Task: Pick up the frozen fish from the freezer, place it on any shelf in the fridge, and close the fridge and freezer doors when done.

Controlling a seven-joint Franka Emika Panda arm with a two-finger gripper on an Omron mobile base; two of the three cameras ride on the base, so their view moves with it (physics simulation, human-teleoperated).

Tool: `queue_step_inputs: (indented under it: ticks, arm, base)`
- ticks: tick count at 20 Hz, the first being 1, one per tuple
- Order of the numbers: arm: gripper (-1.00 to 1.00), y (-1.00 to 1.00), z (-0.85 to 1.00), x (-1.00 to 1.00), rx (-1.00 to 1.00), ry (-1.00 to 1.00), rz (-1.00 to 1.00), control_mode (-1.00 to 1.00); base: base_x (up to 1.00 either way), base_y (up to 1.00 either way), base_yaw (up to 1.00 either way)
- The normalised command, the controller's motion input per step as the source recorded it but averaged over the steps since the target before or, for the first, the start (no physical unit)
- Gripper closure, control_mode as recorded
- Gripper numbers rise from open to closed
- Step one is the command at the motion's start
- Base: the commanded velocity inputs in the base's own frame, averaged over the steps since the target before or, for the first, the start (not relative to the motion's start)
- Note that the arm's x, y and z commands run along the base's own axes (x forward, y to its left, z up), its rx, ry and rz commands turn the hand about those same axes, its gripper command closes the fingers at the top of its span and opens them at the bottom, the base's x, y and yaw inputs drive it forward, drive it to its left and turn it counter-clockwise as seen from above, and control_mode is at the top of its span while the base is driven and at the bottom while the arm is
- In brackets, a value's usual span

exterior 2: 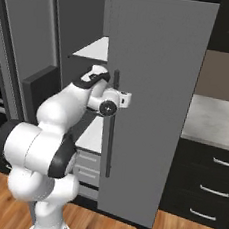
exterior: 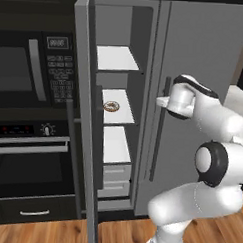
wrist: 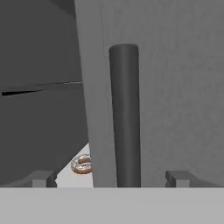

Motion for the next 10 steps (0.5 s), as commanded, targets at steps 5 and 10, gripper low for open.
queue_step_inputs:
  ticks: [5, 10]
  arm:
    - [-1.00, 0.00, 0.83, -1.00, -0.09, 0.09, -0.10, -1.00]
    - [-1.00, 0.12, 1.00, -0.50, -0.17, 0.20, -0.12, -1.00]
  base:
    - [0.00, 0.00, 0.00]
    - [0.00, 0.00, 0.00]
